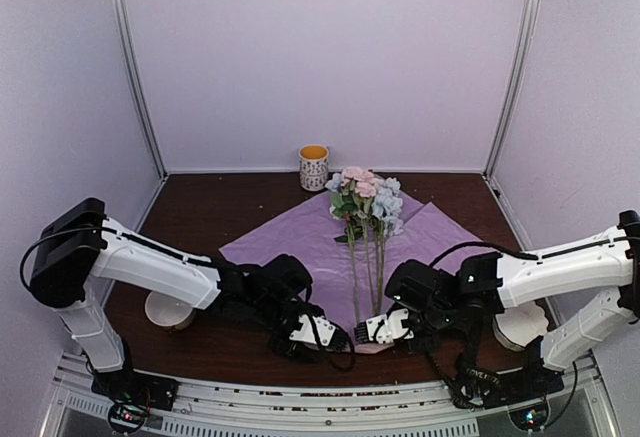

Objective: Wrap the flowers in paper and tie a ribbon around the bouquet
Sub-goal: Fold the bottom corner of the flattened wrapping paper at the center of the board.

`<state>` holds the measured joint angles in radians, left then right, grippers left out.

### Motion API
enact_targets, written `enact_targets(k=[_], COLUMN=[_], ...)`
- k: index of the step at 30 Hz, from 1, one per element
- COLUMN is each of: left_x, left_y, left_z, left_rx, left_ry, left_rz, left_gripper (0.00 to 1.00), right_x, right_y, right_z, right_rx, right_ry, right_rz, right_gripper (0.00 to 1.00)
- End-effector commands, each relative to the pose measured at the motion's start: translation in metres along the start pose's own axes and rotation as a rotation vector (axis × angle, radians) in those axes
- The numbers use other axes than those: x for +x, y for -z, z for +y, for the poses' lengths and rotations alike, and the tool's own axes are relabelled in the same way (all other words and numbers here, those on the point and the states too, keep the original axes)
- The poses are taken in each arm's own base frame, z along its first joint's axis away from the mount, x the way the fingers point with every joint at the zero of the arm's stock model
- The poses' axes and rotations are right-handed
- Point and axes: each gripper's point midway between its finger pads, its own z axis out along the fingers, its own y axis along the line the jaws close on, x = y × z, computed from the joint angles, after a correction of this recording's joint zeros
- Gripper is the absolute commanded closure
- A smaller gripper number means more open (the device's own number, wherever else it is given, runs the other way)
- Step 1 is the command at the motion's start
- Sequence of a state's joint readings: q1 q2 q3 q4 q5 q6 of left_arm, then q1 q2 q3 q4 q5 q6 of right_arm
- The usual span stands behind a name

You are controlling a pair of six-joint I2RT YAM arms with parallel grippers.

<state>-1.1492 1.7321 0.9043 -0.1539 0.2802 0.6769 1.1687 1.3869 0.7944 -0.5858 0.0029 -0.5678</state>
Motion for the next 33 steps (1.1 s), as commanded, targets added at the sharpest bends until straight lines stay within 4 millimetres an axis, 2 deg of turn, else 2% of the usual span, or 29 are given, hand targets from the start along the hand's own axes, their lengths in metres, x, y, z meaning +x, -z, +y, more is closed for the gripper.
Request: enact_targets(k=[1,3,7,8,12,16,18,22,24,25,26,28,29,31,33], left_x=[-0.024,-0.023,-0.023,-0.022,-0.018,-0.015,-0.014,-0.012,-0.011,-0.01,-0.01,-0.01,-0.011,-0.011,-0.011], left_y=[-0.004,-0.003,-0.003,-0.003,-0.003,-0.002,-0.002,0.0,-0.001,-0.001,-0.001,0.0,0.0,0.0,-0.001], left_z=[0.014,0.013,0.012,0.013,0.019,0.021,0.022,0.024,0.025,0.026,0.026,0.026,0.027,0.028,0.028], left_rx=[-0.024,-0.024,-0.014,-0.011,-0.008,-0.009,-0.012,-0.021,-0.023,-0.024,-0.024,-0.025,-0.022,-0.019,-0.014], left_ry=[0.026,0.05,0.053,0.06,0.135,0.164,0.183,0.198,0.209,0.221,0.23,0.234,0.234,0.24,0.261], left_rz=[-0.089,-0.092,-0.089,-0.088,-0.093,-0.096,-0.099,-0.092,-0.091,-0.091,-0.091,-0.086,-0.082,-0.08,-0.075], left_gripper=[0.46,0.6,0.95,1.0,1.0,1.0,1.0,1.0,1.0,1.0,1.0,1.0,1.0,1.0,1.0], right_x=[-0.002,0.0,-0.001,-0.002,-0.006,-0.016,-0.03,-0.061,-0.068,-0.069,-0.074,-0.065,-0.057,-0.058,-0.071], right_y=[0.004,0.003,0.002,0.003,0.016,0.048,0.069,0.11,0.123,0.124,0.126,0.114,0.103,0.081,0.062], right_z=[-0.006,-0.006,-0.007,-0.009,-0.019,-0.022,-0.018,0.006,-0.002,-0.013,-0.033,-0.073,-0.088,-0.096,-0.084], right_rx=[-0.015,-0.017,-0.017,-0.008,0.026,0.019,-0.024,-0.203,-0.183,-0.145,-0.08,0.059,0.106,0.052,-0.081], right_ry=[-0.063,-0.07,-0.08,-0.086,-0.134,-0.188,-0.23,-0.267,-0.321,-0.377,-0.453,-0.677,-0.773,-0.877,-0.9], right_rz=[-0.016,-0.008,-0.003,-0.005,-0.018,-0.086,-0.19,-0.438,-0.519,-0.547,-0.608,-0.65,-0.638,-0.631,-0.61], right_gripper=[1.0,1.0,1.0,1.0,0.85,0.77,0.74,0.64,0.64,0.64,0.65,0.64,0.71,0.83,0.9])
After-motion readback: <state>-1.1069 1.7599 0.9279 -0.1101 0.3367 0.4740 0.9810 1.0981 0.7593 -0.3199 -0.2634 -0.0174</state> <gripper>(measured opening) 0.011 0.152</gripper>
